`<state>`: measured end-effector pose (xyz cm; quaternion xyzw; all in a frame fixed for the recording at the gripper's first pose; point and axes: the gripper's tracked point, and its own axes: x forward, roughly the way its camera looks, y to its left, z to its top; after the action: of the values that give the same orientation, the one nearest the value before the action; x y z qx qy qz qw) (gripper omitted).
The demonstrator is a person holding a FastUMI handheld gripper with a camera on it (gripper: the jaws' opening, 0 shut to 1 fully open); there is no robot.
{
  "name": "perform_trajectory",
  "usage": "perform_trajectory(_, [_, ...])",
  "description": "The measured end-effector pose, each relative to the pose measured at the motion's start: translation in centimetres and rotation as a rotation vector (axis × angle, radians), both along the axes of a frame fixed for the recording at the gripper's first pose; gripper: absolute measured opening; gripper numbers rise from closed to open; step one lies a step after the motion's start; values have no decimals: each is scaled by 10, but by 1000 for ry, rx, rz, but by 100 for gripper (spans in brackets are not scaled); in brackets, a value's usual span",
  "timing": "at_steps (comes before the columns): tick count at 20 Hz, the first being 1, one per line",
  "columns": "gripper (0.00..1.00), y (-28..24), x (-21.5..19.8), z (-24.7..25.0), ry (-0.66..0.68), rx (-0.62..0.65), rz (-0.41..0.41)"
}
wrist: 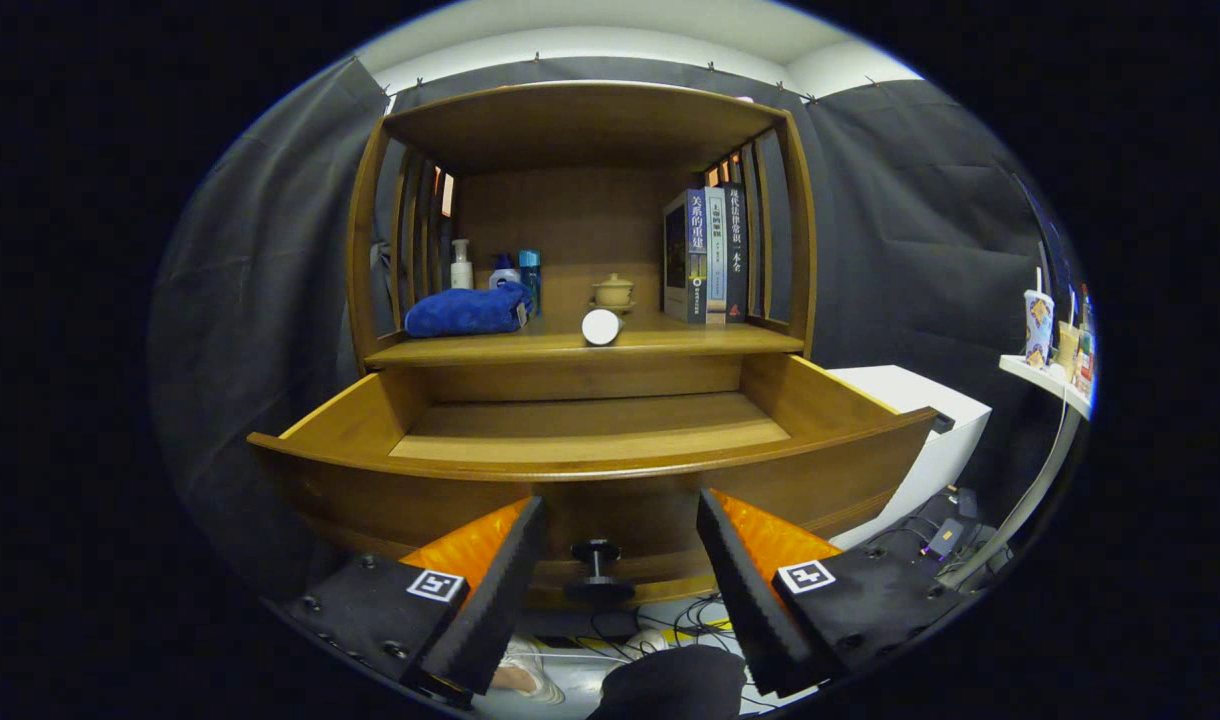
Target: Pull open the drawer, take out the items inside it, and place them on the countertop above the cabinet.
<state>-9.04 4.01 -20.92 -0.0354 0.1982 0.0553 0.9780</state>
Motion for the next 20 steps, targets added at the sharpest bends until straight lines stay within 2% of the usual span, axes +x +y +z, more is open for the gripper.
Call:
perform_trajectory(5, [97, 2, 10, 1, -23, -28, 22])
perform_trajectory(11, [96, 0, 31, -2, -10, -8, 4])
perform_trajectory(20, [95, 15, 98, -2, -6, -7, -3])
